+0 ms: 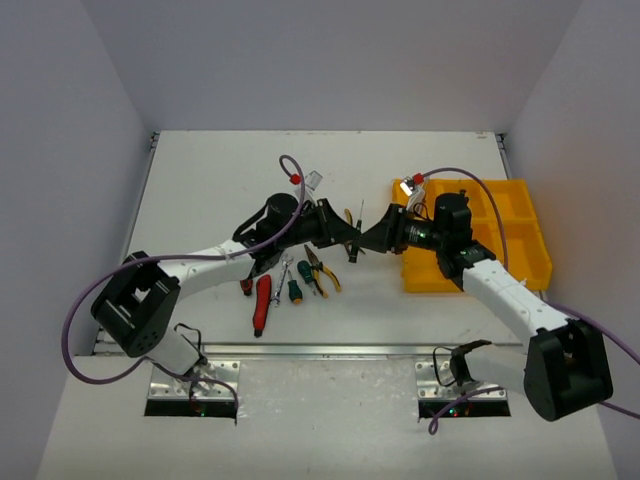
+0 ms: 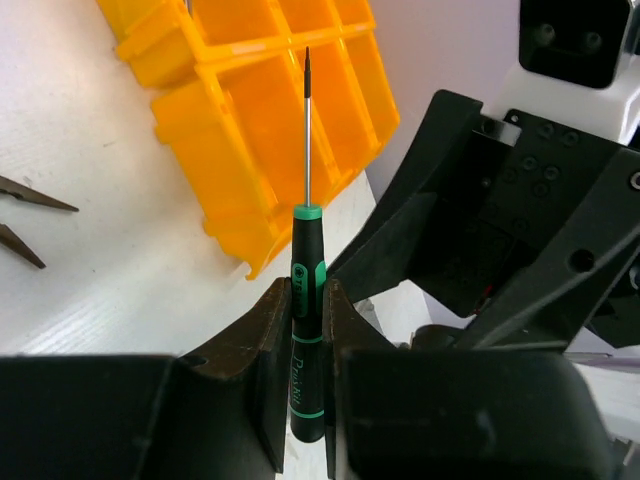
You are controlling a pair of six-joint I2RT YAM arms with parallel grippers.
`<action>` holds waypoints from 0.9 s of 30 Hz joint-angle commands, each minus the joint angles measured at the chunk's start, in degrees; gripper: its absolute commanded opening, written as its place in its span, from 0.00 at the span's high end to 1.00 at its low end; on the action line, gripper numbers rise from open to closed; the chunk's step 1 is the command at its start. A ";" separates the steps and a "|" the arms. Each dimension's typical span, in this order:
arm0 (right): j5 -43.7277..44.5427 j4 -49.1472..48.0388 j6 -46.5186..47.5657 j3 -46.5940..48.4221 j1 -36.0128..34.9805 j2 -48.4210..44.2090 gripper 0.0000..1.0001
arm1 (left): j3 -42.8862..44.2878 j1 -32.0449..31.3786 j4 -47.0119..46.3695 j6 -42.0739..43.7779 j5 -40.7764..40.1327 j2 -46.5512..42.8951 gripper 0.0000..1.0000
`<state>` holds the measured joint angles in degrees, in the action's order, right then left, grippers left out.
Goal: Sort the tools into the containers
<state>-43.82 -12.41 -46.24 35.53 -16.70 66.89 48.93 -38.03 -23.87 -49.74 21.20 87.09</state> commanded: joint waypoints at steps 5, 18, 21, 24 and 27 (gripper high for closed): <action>-0.62 -7.52 -2.98 1.63 -4.31 3.55 0.53 | -2.30 -0.99 -9.89 -2.64 3.31 -4.89 1.00; 0.44 -7.86 -3.47 1.79 -6.99 4.83 0.83 | -1.95 -1.03 -7.52 -1.35 0.67 -7.58 1.00; 2.68 -5.77 -2.76 2.48 -7.03 4.65 1.00 | -1.29 -1.00 -6.21 -0.85 0.47 -7.89 0.99; 5.75 -0.37 -0.39 4.37 -6.90 4.48 1.00 | 0.84 -0.99 1.60 1.99 -4.16 -9.63 0.36; 11.19 7.75 3.69 7.32 -5.76 4.40 1.00 | 7.41 -0.96 21.25 6.84 -18.92 -11.71 0.00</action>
<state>-40.91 -13.22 -48.77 36.76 -23.71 71.72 46.82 -38.40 -23.13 -49.44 18.17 80.38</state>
